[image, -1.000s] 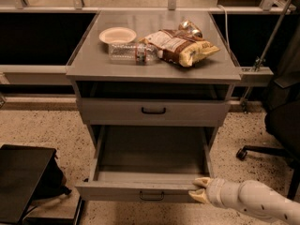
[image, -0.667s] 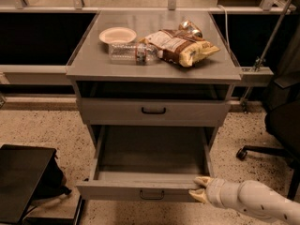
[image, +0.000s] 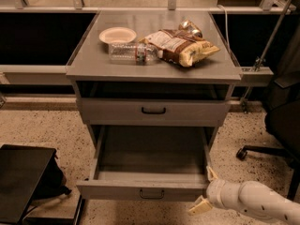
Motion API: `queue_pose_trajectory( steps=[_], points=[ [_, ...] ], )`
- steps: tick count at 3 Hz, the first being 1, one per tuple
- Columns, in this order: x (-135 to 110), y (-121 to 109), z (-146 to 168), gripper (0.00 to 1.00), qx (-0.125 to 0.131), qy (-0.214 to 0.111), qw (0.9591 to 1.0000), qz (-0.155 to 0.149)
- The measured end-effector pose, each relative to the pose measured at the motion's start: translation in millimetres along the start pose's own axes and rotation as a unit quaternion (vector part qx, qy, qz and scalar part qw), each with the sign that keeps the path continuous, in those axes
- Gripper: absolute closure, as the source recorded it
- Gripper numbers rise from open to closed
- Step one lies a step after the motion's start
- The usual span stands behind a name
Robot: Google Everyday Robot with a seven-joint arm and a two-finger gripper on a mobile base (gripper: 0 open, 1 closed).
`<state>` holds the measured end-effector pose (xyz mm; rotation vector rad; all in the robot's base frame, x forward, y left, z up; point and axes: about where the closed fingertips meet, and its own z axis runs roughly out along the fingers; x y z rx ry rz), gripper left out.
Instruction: Open middle drawer
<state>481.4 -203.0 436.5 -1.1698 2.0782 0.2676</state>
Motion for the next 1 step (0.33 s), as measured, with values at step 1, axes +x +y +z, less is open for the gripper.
queue_pose_trajectory(
  steps=[1],
  points=[
    [0.0, 0.0, 0.0, 0.0, 0.0, 0.0, 1.0, 0.0]
  ],
)
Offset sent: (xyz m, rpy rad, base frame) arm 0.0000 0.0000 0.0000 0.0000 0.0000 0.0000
